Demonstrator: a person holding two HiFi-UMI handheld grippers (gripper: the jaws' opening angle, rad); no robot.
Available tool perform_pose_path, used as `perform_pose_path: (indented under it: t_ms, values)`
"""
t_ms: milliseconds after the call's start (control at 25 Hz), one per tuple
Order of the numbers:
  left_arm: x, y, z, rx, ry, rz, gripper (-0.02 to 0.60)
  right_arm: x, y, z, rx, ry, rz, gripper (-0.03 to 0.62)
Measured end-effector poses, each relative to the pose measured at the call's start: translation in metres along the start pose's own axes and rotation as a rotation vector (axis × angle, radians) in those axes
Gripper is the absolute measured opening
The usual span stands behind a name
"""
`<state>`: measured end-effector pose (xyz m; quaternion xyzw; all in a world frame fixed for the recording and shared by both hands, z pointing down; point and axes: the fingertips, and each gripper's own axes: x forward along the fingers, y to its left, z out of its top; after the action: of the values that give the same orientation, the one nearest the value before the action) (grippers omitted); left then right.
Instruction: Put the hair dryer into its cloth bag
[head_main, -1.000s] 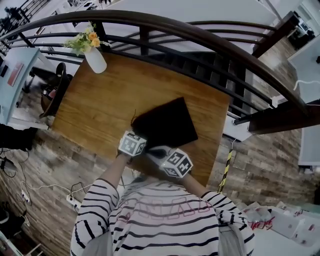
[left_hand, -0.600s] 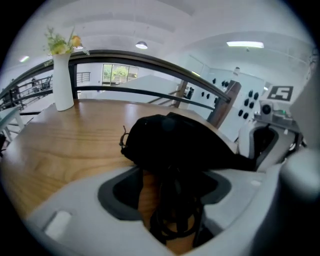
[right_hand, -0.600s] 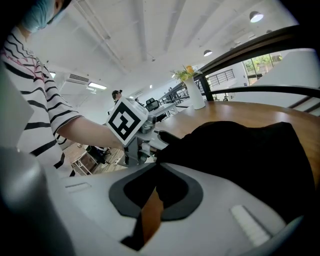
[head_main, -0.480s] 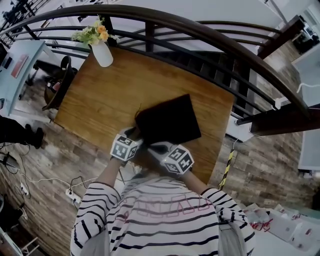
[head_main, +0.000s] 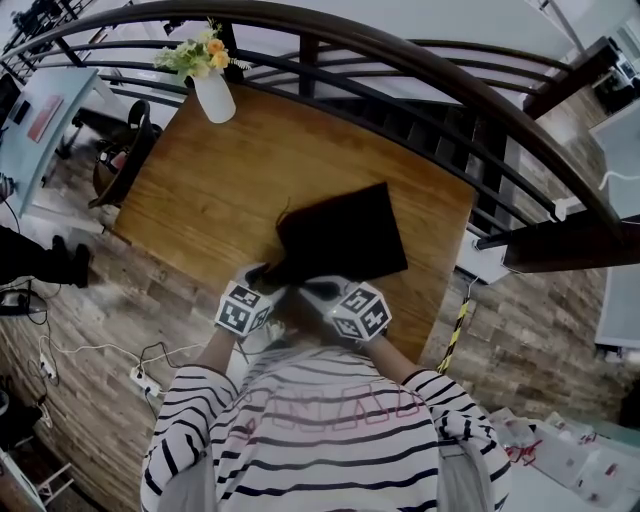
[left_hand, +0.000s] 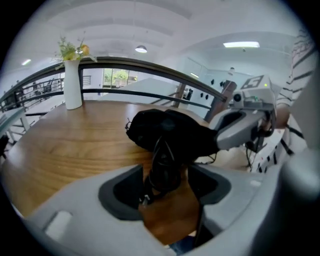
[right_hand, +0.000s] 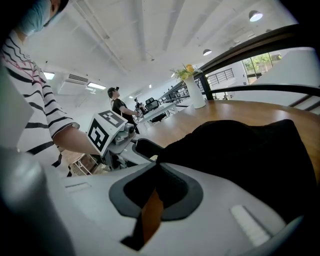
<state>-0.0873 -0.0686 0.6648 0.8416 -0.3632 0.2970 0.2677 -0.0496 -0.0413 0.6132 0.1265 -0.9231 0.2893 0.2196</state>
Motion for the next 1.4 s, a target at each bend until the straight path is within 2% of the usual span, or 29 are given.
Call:
perform_pose_path:
  t_ms: [160,240,400,560,840,1120,1400]
  values:
    - [0.004,-0.001,-0.016,0.169,0.084,0.016,0.282,0.002,0.003,0.002,-0.005,0.002,0.011,0.011]
    - [0.01,0.001,-0.021,0.246,0.117,0.03,0.252,0.003,0.005,0.002,-0.009,0.003,0.018,0.011]
    - [0.02,-0.005,-0.021,0.351,0.174,-0.014,0.215,0.006,0.008,0.001,-0.012,0.012,0.027,0.011]
    - [0.024,-0.009,-0.008,0.359,0.153,-0.044,0.163,0.008,0.011,-0.002,-0.017,0.021,0.029,0.011]
    - [0.038,-0.015,0.014,0.397,0.104,-0.05,0.138,0.004,0.01,0.007,-0.036,0.008,0.029,0.011]
    - [0.058,-0.015,0.031,0.42,0.084,-0.055,0.142,0.003,0.005,0.005,-0.031,0.01,0.017,0.011]
    - [0.062,-0.015,0.032,0.394,0.043,-0.067,0.169,0.002,-0.006,0.005,-0.015,-0.016,-0.017,0.012]
